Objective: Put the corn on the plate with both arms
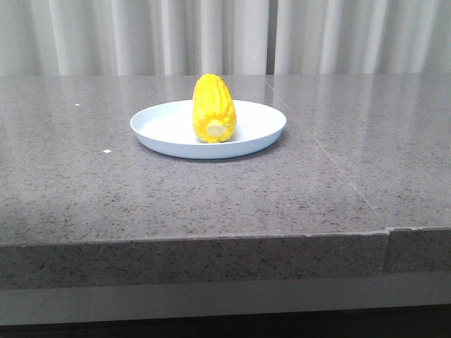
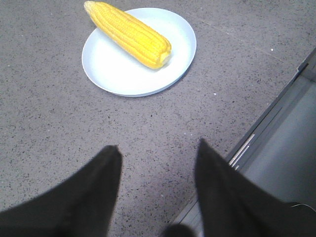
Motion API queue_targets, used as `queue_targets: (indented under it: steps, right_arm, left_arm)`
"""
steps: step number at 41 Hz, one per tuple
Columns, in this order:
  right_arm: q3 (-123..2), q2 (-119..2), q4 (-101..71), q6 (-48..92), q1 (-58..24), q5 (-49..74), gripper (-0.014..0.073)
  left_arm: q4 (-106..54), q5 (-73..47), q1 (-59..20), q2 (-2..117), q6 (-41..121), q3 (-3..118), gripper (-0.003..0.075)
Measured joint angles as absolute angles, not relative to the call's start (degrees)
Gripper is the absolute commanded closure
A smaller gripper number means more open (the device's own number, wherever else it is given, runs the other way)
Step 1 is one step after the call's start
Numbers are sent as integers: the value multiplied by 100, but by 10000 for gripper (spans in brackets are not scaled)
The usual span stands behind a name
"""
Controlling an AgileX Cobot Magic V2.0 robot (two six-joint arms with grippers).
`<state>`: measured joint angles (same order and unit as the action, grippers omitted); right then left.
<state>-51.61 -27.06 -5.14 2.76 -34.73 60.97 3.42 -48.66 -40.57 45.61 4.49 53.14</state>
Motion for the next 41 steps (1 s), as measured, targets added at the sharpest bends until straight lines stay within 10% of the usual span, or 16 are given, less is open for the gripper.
queue_targets:
  steps: [8, 41]
  right_arm:
    - [-5161, -2706, -527, 264, -3473, 6097, 710]
    - [-5161, -2706, -527, 276, -3473, 6089, 713]
  left_arm:
    - [342, -4855, -4057, 4561, 449, 5314, 738]
    - [310, -4855, -3919, 4326, 449, 5293, 740]
